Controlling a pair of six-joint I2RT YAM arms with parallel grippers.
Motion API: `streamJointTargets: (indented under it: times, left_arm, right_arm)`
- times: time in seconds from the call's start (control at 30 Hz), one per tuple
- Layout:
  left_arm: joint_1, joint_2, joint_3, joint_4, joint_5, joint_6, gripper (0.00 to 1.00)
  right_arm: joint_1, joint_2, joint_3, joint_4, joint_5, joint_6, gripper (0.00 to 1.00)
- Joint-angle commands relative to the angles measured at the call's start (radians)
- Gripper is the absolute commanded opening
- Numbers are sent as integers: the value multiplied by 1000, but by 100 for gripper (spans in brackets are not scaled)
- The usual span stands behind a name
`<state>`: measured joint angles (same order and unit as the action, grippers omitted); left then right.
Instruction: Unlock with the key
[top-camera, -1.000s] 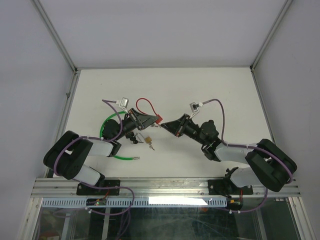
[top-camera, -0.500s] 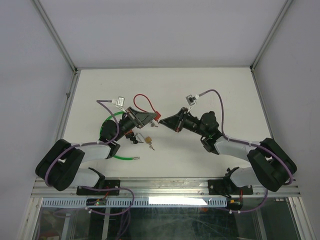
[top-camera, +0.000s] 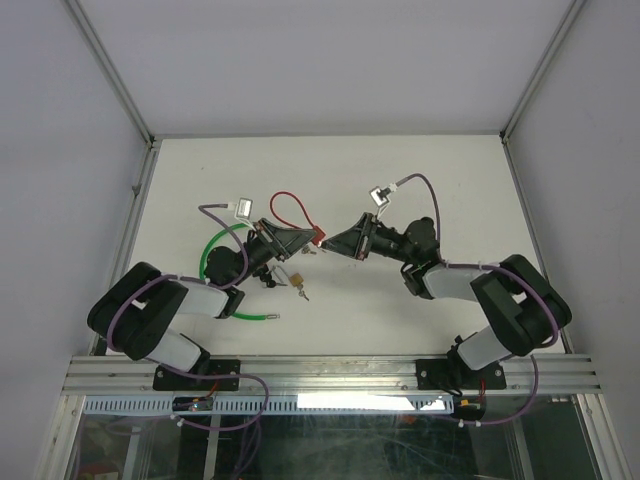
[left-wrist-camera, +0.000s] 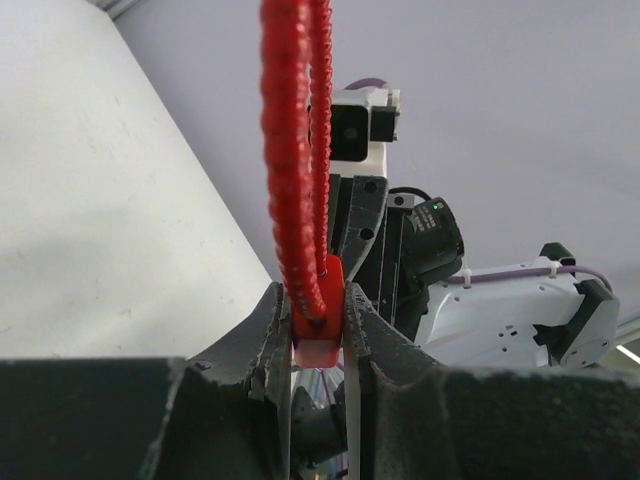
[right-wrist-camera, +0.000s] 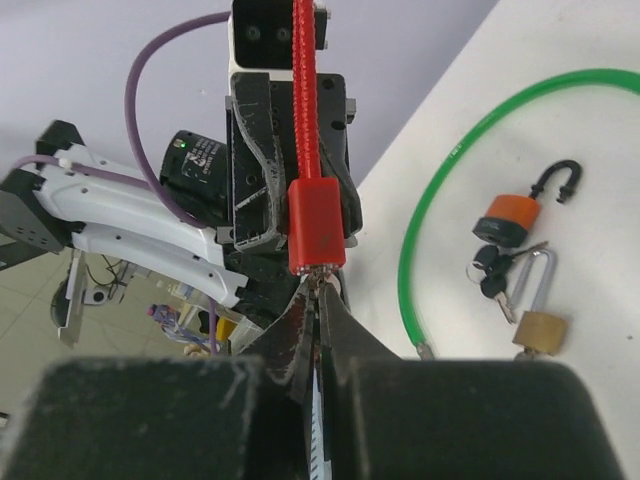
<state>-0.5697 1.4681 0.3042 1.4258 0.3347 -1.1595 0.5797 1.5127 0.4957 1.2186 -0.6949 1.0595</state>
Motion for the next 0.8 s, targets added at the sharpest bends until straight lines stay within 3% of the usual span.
streamJointTargets:
  times: [0.0, 0.13, 0.33, 0.43, 0.5, 0.53, 0.63, 0.77]
  left_arm:
    - [-71, 52, -29, 78, 262, -76, 0]
    - [-86, 9, -30, -17, 213, -30, 0]
    - [-50, -31, -53, -66, 129, -42, 0]
    - [-15, -32, -41, -82, 114, -52, 0]
    - [-3, -55, -27, -104, 100, -60, 0]
    - [1, -63, -17, -118, 93, -63, 0]
    - [10, -75, 8, -168, 68, -68, 0]
    - [20, -109, 40, -270, 58, -54, 0]
  right_arm:
    - [9, -74, 130, -67, 80, -141, 0]
    - [24, -105, 162, -177, 91, -231, 0]
    - [34, -145, 122, -174, 123, -209, 0]
    - [33, -217, 94, -310, 157, -289, 24]
    - [33, -260, 88, -397, 157, -289, 24]
    - [34, -279, 92, -451, 160, -381, 42]
    - [47, -334, 112, -637, 188, -521, 63]
    - [89, -392, 136, -879, 295, -726, 67]
